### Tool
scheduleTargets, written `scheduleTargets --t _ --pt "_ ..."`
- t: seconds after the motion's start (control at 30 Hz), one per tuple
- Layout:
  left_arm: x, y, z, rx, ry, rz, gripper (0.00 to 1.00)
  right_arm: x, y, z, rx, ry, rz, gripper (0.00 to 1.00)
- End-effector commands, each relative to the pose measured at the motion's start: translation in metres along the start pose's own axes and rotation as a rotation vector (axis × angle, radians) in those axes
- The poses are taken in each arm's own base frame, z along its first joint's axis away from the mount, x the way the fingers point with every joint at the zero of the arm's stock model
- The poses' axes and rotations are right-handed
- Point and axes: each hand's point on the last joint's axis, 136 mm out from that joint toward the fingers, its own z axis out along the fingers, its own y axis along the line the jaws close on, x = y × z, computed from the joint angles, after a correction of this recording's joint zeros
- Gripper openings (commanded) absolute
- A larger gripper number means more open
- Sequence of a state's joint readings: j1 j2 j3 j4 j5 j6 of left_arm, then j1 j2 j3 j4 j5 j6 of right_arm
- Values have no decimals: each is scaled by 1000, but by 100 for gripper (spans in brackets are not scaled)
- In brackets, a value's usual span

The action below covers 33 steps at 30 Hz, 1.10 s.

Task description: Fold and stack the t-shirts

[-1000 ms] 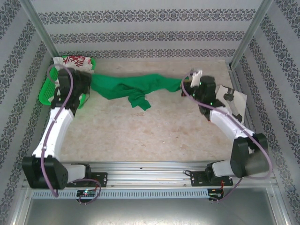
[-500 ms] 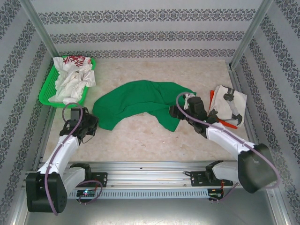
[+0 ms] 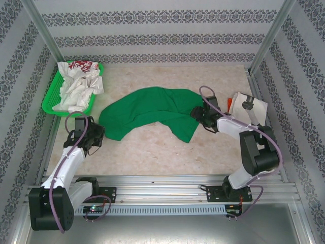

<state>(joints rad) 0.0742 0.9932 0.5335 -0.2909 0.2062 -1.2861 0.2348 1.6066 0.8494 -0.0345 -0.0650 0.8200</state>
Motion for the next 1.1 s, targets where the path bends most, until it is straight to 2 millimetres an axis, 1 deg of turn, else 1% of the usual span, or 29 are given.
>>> scheduleTargets --t 0.0,0.07,0.17,0.3,0.47,0.57,0.67,0.7,0.73,0.77,0.87,0.9,0.97,1.07 --pt "-6 -2 -2 19 -22 -5 0 -9 0 8 15 20 68 49" --pt "-6 -2 -2 21 -21 -6 0 -7 -6 14 45 42 74 48" --pt "-6 0 -1 22 -19 -17 0 -7 -5 19 49 58 75 48" --pt "-6 -2 -3 30 -19 -15 0 -3 0 26 31 93 78 47" --pt "-6 -3 -3 36 -20 -15 0 2 5 34 13 137 90 36" --pt "-6 -3 -3 37 -19 -17 0 3 7 35 11 151 94 36" --pt "-6 -4 -3 41 -18 -16 0 7 8 35 11 174 88 38" --pt "-6 -4 -3 42 -19 -16 0 6 9 35 9 176 86 36" --pt "-7 -5 -4 45 -21 -16 0 7 9 35 6 179 85 32" --pt "-7 -5 -4 46 -21 -16 0 7 10 34 4 178 84 26" --pt "-6 -4 -3 46 -18 -17 0 7 11 30 2 174 72 4" --pt "-6 -4 -3 47 -16 -17 0 7 10 28 6 173 67 0" --pt "-6 -4 -4 50 -15 -19 0 6 8 24 14 166 58 0" --pt "-6 -5 -5 55 -18 -20 0 3 10 14 -5 125 43 0"
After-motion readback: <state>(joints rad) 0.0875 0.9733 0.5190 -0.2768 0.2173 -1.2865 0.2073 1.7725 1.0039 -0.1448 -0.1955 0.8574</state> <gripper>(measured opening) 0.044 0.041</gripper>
